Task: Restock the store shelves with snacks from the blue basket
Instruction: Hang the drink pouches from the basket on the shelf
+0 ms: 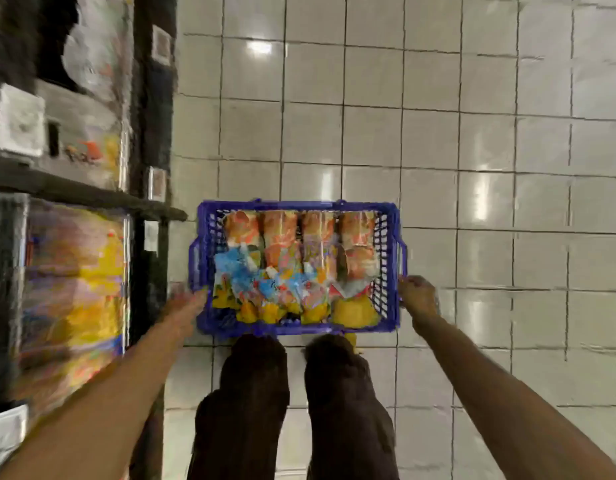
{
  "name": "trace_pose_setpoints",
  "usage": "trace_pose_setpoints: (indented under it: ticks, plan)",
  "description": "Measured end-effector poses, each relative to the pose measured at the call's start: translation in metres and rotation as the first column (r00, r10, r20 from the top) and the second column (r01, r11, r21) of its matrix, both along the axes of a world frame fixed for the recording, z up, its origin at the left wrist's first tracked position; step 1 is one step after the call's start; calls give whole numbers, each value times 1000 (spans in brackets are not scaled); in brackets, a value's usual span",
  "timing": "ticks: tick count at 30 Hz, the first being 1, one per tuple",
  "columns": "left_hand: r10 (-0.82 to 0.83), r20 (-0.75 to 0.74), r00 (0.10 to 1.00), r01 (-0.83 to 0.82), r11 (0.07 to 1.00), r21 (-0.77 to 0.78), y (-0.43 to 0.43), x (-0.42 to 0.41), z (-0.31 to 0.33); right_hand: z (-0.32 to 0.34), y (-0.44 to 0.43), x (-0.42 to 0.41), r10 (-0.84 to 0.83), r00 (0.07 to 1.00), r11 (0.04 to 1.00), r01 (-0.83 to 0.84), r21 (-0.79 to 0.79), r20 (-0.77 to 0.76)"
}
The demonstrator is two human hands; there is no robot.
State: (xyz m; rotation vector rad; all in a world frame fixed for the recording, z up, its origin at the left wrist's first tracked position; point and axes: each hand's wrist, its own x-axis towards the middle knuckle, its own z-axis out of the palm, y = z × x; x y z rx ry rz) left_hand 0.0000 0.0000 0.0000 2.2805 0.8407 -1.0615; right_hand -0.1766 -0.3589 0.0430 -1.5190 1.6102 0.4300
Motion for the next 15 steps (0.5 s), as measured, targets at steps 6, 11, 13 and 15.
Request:
trace_pose_setpoints:
  ticks: [6,11,13,15]
  plan:
    - [57,123,991,-54,998,-27,-4,29,-85,-106,-15,51,-86,996,972,77,-221,-31]
    - [-31,165,986,43,997,-69,16,31,-106,-139,-33,29,-53,993,986,36,-160,-103]
    - [-34,146,989,43,997,-62,17,33,-108,-141,-37,20,-20,995,991,6,-131,-101]
    - [-23,129,991,30,998,-47,12,34,-104,-137,-42,19,-62,996,994,56,-99,-69]
